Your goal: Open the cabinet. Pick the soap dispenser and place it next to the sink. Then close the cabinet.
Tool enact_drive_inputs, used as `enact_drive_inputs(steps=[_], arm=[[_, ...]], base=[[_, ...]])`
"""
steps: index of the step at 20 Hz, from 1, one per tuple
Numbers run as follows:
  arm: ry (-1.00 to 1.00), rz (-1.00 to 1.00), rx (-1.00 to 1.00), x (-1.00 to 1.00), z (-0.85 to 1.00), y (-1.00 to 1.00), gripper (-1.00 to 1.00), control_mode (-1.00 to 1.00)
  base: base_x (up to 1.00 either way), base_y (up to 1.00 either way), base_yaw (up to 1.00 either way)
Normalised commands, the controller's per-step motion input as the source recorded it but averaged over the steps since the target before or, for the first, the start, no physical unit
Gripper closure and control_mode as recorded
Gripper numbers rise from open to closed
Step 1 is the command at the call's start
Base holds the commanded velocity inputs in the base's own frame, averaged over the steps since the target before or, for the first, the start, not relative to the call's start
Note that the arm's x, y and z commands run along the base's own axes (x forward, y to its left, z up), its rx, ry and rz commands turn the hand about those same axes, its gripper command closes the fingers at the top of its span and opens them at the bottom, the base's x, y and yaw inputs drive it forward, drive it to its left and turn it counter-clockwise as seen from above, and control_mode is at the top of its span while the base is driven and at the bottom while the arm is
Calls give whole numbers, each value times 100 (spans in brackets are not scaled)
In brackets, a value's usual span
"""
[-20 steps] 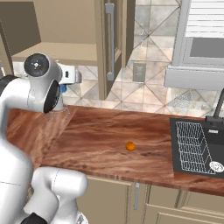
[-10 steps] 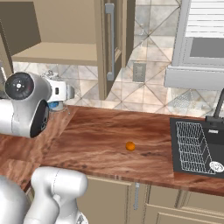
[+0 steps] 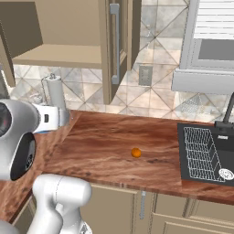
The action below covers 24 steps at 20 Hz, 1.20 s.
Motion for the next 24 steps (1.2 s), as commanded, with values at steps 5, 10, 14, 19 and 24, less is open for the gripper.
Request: enact_drive_inputs(steps=[5, 10, 14, 19, 24], arm=[[0, 0, 0, -96, -3, -20, 100, -100], [0, 0, 0, -78, -1, -38, 100, -100], [0, 0, 0, -40, -19, -66, 100, -100], [2, -2, 0, 0, -34, -87, 100, -100], [3, -5, 0, 61, -14, -69, 100, -100]], base=[[0, 0, 0], [0, 0, 0], [0, 0, 0], [0, 0, 0], [0, 0, 0]])
